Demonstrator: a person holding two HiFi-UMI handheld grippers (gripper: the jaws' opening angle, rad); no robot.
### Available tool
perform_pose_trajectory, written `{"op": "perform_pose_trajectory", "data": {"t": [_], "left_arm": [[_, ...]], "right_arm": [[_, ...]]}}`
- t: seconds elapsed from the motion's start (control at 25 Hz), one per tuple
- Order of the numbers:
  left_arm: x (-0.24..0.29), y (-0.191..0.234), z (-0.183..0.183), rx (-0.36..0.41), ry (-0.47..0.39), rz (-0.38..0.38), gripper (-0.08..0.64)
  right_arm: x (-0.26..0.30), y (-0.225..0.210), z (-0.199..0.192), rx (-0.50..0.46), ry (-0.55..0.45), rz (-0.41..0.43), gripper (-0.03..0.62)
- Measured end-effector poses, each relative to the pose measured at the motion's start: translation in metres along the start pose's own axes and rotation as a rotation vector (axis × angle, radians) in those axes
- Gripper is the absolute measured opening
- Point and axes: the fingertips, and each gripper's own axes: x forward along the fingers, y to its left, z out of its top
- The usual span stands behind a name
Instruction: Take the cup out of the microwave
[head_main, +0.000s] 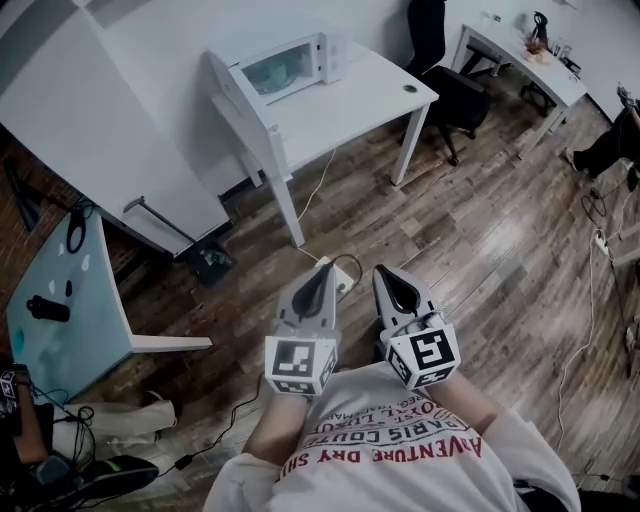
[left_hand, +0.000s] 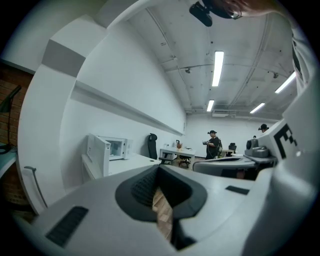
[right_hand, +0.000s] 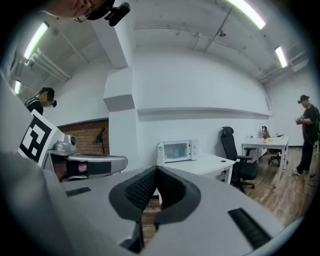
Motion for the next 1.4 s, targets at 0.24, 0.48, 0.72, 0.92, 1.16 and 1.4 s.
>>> {"op": "perform_pose_trajectory", "data": {"t": [0.24,0.48,0.72,0.92,1.16,1.4], "left_arm": [[0.051,0.019,0.006,-0.009,0.016,0.086,0.008],[0.120,0.026,0.023,-0.012,0.019,0.177,0.008],[0.202,0.026,0.036,-0.055,0.028,0.241,0.008],[0.268,0.018,0.040,-0.086,0.024,0.264,0.008],[0.321,0.009,0.039,-0.138,0.035,0.258,0.008],[0.351,0.032,0.035,-0.153,0.055,0.273,0.008]], "right_arm": [[0.045,-0.036,0.004,0.002,0.024,0.077,0.011],[0.093,-0.099,0.025,-0.001,0.026,0.153,0.011],[0.142,-0.173,0.040,-0.016,0.052,0.221,0.011],[0.173,-0.235,0.048,-0.035,0.061,0.252,0.011],[0.198,-0.290,0.044,-0.011,0.084,0.243,0.011],[0.232,-0.309,0.041,-0.007,0.097,0.247,0.011]]}}
